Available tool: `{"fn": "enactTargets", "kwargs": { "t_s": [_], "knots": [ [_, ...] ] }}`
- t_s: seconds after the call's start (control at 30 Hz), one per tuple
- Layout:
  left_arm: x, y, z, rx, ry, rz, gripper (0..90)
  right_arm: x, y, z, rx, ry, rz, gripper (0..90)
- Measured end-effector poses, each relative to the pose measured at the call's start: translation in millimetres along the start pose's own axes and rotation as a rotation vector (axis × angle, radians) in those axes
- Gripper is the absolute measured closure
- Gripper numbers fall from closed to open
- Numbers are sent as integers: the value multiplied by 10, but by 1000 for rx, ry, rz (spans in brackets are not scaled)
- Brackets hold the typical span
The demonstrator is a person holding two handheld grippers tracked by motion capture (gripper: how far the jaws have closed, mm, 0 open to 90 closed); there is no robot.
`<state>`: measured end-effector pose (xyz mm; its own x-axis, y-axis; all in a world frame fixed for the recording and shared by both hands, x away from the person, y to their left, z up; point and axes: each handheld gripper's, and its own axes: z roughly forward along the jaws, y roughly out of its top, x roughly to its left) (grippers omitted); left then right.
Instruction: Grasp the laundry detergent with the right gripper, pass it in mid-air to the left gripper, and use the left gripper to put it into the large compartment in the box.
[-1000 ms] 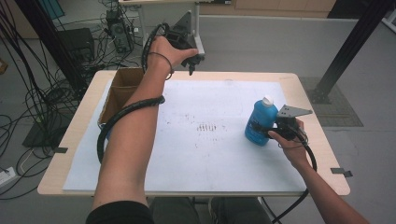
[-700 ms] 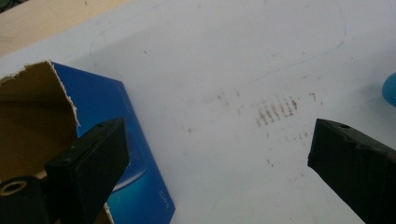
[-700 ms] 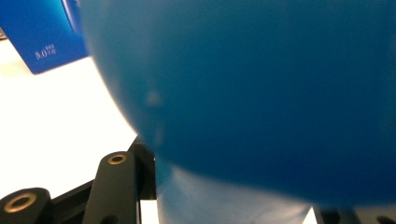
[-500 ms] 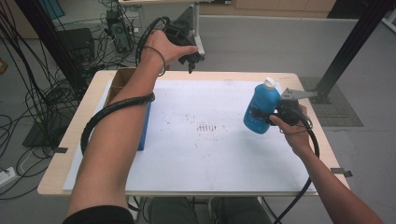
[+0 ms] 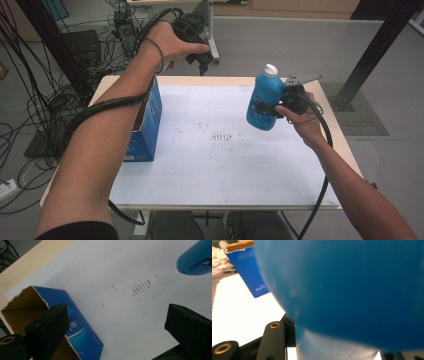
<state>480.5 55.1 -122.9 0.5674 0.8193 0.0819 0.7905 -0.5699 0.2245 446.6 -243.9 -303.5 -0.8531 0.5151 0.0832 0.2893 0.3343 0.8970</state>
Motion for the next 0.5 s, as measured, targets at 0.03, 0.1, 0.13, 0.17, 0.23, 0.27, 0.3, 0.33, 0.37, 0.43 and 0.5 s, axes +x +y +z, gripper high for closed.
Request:
{"fn": "enactTargets", "kwargs": {
  "t_s": [0.03,0.1,0.13,0.17,0.23,0.27,0.3,0.33,0.37,0.43,0.5],
  "knots": [
    [-9,2,-18,2,-10,17,59,0,0,0,0,0,0,455],
    [-21,6,-41,3,-25,38,58,-10,66,61,16,11,-11,455],
    [-28,7,-52,1,-31,47,56,-12,96,90,21,17,-14,455],
    [-38,8,-61,0,-29,60,55,-14,127,119,21,26,-15,455],
    [-50,7,-85,-14,-31,90,59,-11,188,172,21,46,-13,455],
    [-55,7,-90,-16,-30,101,56,-9,230,208,21,56,-21,455],
    [-56,7,-96,-16,-31,112,57,-2,265,236,25,62,-22,455],
    [-59,7,-101,-17,-33,122,56,-1,291,257,27,68,-27,455],
    [-66,10,-103,-18,-35,131,55,3,325,286,28,77,-28,455],
    [-79,13,-101,-12,-39,153,52,20,406,351,33,98,-39,455],
    [-95,14,-99,-6,-39,178,51,45,476,407,35,120,-50,455]
  ]
}}
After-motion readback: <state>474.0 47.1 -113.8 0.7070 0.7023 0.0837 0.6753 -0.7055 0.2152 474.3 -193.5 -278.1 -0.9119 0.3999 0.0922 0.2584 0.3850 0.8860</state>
